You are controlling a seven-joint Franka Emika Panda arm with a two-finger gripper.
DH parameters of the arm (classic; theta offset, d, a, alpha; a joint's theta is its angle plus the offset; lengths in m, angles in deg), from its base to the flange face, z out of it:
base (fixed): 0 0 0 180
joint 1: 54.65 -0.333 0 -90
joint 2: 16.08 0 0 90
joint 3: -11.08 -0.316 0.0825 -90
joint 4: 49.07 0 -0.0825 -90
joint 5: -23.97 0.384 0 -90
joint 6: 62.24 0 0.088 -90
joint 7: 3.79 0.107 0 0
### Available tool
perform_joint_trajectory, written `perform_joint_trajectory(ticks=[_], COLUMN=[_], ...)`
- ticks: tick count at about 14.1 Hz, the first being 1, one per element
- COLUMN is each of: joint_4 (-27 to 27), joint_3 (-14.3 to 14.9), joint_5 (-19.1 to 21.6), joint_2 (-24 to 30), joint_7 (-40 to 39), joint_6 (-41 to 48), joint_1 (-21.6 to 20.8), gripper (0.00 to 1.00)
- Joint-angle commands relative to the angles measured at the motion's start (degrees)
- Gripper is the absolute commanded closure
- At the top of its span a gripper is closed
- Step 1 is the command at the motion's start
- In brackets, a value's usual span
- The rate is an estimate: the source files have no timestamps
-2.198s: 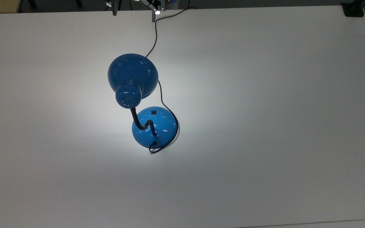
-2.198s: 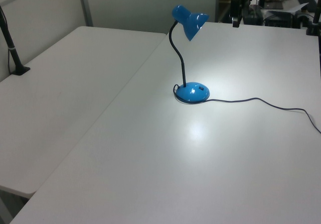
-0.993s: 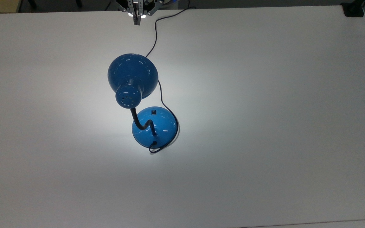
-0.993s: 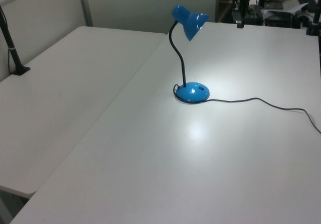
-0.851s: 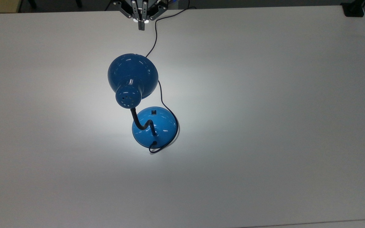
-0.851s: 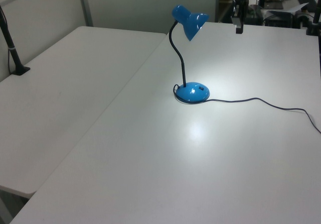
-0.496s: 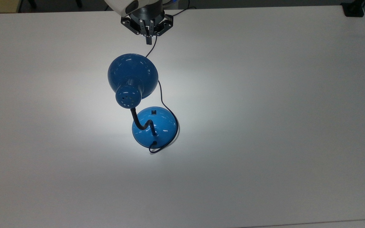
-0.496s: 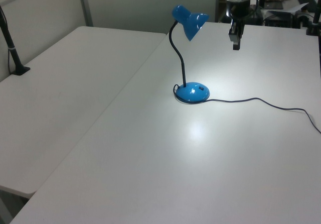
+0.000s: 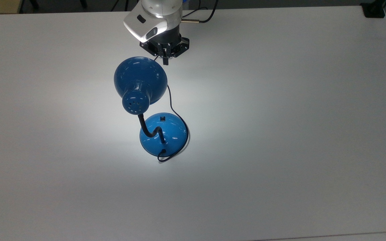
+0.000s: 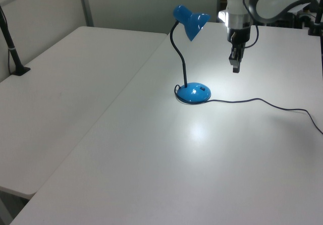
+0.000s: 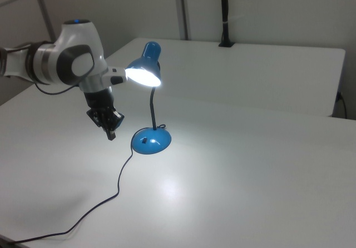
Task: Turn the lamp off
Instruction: 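Move the gripper toward the blue lamp's round base, then lower the gripper onto the switch on the lamp base and press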
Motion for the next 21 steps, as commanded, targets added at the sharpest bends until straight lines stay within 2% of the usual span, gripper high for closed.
perform_joint_trajectory(ticks=[1, 8, 15, 21], joint_4=[-2.0, -2.2, -1.8, -1.7], joint_3=[0.4, 0.4, 0.4, 0.5], joint_5=[0.7, 0.2, -6.9, -8.7], joint_2=[-3.1, -8.8, -12.7, -14.3], joint_7=[3.5, 4.7, 4.0, 4.1], joint_6=[-8.4, -20.6, -30.7, -34.2], joint_1=[-0.2, -0.2, 0.5, 0.6], gripper=[0.98, 0.98, 0.98, 0.99])
